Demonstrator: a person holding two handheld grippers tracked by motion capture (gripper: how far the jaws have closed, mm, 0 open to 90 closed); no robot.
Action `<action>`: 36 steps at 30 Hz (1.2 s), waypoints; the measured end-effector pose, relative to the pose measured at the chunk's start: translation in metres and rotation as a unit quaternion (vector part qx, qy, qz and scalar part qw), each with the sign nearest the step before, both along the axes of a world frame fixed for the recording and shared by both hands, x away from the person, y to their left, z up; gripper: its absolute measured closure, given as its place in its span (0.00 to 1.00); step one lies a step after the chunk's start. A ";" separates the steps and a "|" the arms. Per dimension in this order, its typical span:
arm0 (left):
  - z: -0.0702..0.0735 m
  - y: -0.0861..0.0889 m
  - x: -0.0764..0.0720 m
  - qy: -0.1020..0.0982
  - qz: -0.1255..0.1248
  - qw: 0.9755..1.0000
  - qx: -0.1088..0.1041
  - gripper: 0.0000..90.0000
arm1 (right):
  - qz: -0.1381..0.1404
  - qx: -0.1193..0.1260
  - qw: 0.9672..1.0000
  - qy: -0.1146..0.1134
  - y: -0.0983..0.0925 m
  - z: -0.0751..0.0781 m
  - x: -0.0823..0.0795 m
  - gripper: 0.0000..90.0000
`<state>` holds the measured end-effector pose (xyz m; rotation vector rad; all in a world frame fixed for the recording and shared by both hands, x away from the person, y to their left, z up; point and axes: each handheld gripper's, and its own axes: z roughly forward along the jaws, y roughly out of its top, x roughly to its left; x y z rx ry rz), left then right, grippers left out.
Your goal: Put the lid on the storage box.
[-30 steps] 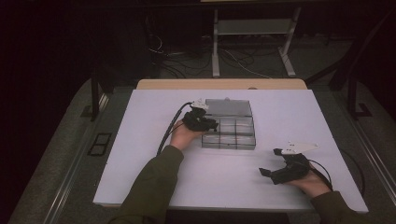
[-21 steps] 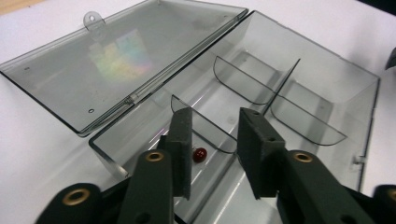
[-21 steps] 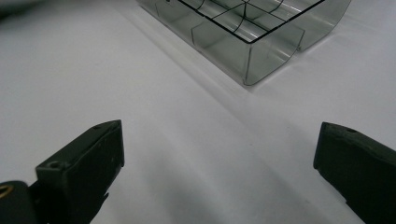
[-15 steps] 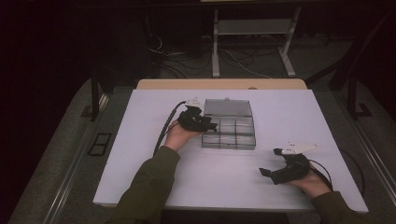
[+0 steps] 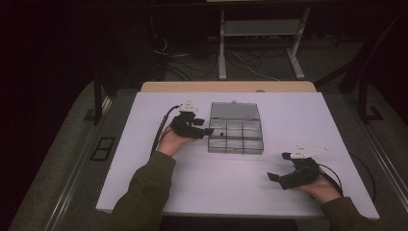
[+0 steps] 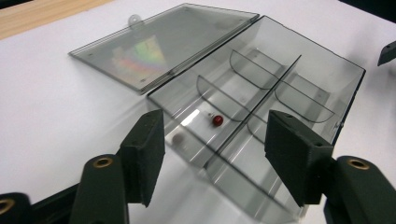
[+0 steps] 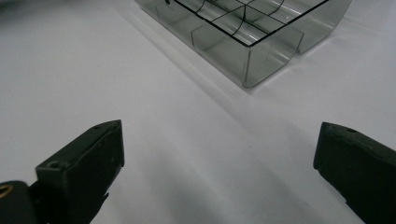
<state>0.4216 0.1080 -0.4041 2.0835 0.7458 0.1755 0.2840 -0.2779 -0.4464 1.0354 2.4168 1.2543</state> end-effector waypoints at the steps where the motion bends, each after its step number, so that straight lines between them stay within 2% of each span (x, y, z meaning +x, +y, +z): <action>1: 0.000 0.003 -0.002 0.003 0.008 1.000 -0.006 0.39 | 0.001 0.000 1.000 0.001 0.000 0.001 0.000 0.02; 10: -0.008 0.025 -0.008 0.013 0.026 1.000 0.001 0.35 | 0.011 0.005 1.000 0.016 0.003 0.007 0.010 0.01; 19: -0.010 0.025 -0.007 0.008 0.032 0.999 0.002 0.34 | -0.003 0.006 1.000 0.018 0.001 0.018 0.030 0.02; 25: -0.012 0.025 -0.006 0.008 0.036 0.999 0.004 0.34 | -0.010 0.009 1.000 0.022 0.004 0.024 0.052 0.02; 36: -0.013 0.024 -0.003 0.004 0.037 0.999 0.000 0.35 | -0.024 0.016 1.000 0.013 0.004 0.034 0.084 0.02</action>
